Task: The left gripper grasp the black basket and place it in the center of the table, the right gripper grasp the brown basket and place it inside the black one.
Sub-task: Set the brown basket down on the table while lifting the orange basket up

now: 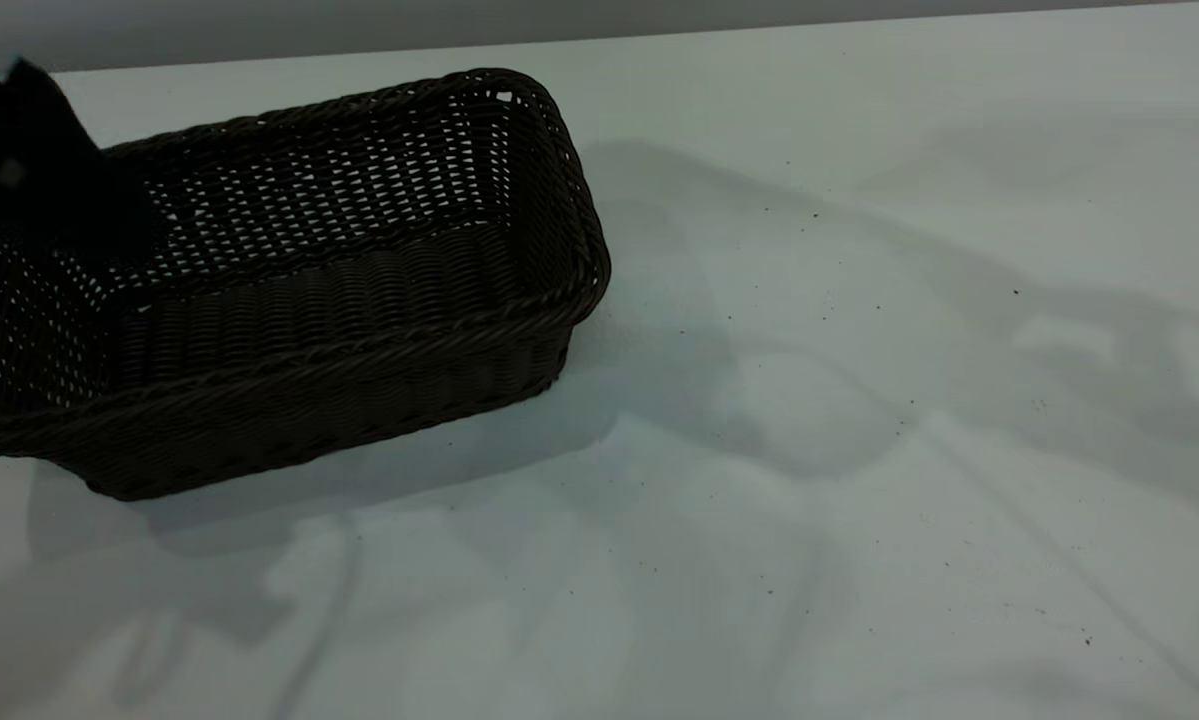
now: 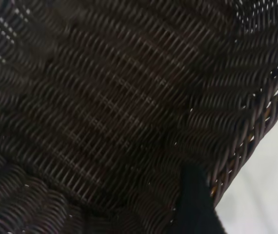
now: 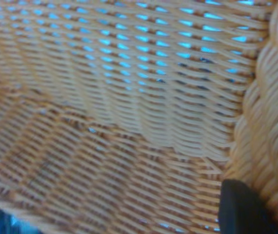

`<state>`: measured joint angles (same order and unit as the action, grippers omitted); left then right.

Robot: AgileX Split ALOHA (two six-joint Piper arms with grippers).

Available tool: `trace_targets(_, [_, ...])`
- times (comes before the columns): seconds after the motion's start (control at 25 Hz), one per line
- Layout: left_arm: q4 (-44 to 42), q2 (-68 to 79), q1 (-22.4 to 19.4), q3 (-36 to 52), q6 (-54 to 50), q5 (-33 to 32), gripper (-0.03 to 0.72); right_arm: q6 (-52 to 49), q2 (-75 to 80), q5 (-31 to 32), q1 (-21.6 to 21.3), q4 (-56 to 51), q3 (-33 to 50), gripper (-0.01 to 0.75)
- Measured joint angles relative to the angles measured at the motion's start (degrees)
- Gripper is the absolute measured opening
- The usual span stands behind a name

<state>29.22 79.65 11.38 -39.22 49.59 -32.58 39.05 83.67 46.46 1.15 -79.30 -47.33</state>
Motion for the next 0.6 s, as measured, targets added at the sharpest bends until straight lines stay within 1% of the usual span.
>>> trace_targets(0.4, [0.37, 2.43, 0.0, 0.0, 0.07, -1.65, 0.417, 2.29, 0.0, -0.45, 0.0, -1.58, 0.0, 0.099])
trace_targets(0.52, [0.37, 2.43, 0.16, 0.0, 2.56, -2.88, 0.417, 2.54, 0.0, -0.45, 0.0, -2.25, 0.0, 0.099])
trace_targets(0.6, [0.28, 2.43, 1.09, 0.0, 5.41, -3.8, 0.417, 2.78, 0.0, -0.65, 0.0, -3.01, 0.0, 0.099])
